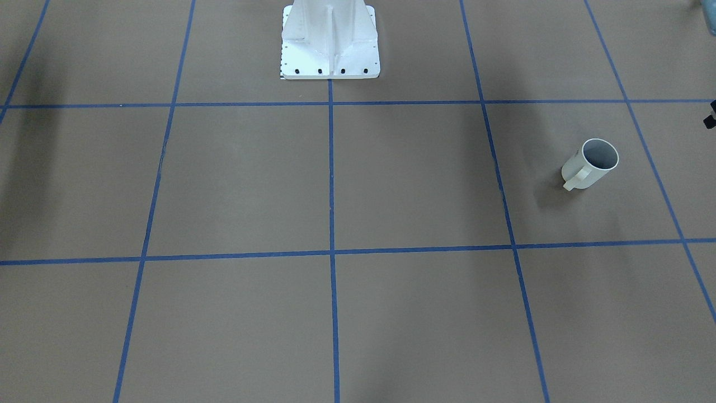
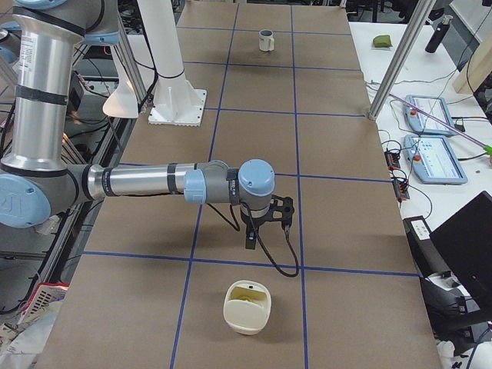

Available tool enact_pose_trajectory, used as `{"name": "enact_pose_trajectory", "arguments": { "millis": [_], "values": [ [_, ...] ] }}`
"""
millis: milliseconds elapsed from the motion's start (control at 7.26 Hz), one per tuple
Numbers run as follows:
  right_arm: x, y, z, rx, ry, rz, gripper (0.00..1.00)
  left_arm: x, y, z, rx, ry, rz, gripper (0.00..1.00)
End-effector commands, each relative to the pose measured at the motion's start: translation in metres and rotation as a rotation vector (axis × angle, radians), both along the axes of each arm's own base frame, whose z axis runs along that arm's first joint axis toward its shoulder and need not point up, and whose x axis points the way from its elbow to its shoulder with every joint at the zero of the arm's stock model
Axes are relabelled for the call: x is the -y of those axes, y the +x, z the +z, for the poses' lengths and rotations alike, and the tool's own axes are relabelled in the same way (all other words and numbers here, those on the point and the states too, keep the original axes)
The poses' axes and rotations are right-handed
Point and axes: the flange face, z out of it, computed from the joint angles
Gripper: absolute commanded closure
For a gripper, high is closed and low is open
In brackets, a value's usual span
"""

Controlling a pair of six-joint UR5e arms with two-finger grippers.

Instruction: Left arm hands cup to right arm to dump lemon

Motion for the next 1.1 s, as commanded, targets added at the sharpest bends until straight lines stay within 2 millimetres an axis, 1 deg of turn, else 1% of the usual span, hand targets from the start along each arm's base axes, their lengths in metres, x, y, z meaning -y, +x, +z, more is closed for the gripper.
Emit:
{"name": "enact_pose_trajectory", "arguments": {
  "millis": [0, 138, 276, 413, 551, 689, 827, 964],
  "values": [
    [0.002, 0.000, -0.001, -0.008, 0.000, 0.004, 0.00, 0.005, 0.001, -0.006, -0.006, 0.011, 0.002, 0.00],
    [0.003, 0.000, 0.000, -0.008, -0.002, 0.004, 0.00, 0.000, 0.004, -0.018, -0.069, 0.019, 0.011, 0.00],
    [0.002, 0.001, 0.001, -0.009, -0.005, 0.004, 0.00, 0.002, 0.007, -0.027, -0.088, 0.031, 0.015, 0.00],
    [0.002, 0.001, 0.001, -0.014, 0.002, 0.001, 0.00, 0.003, 0.007, -0.027, -0.088, 0.036, 0.015, 0.00],
    [0.002, 0.002, 0.002, -0.035, 0.005, 0.000, 0.00, -0.004, 0.004, -0.032, -0.084, 0.046, 0.011, 0.00],
    [0.003, 0.006, 0.007, -0.089, 0.009, 0.000, 0.00, -0.004, 0.002, -0.029, -0.047, 0.049, 0.005, 0.00],
    [0.003, 0.006, 0.010, -0.093, 0.004, -0.001, 0.00, -0.003, -0.001, -0.027, -0.003, 0.055, -0.003, 0.00],
    [0.003, 0.005, 0.009, -0.083, 0.005, -0.001, 0.00, 0.005, -0.003, -0.020, 0.034, 0.052, -0.007, 0.00]
  ]
}}
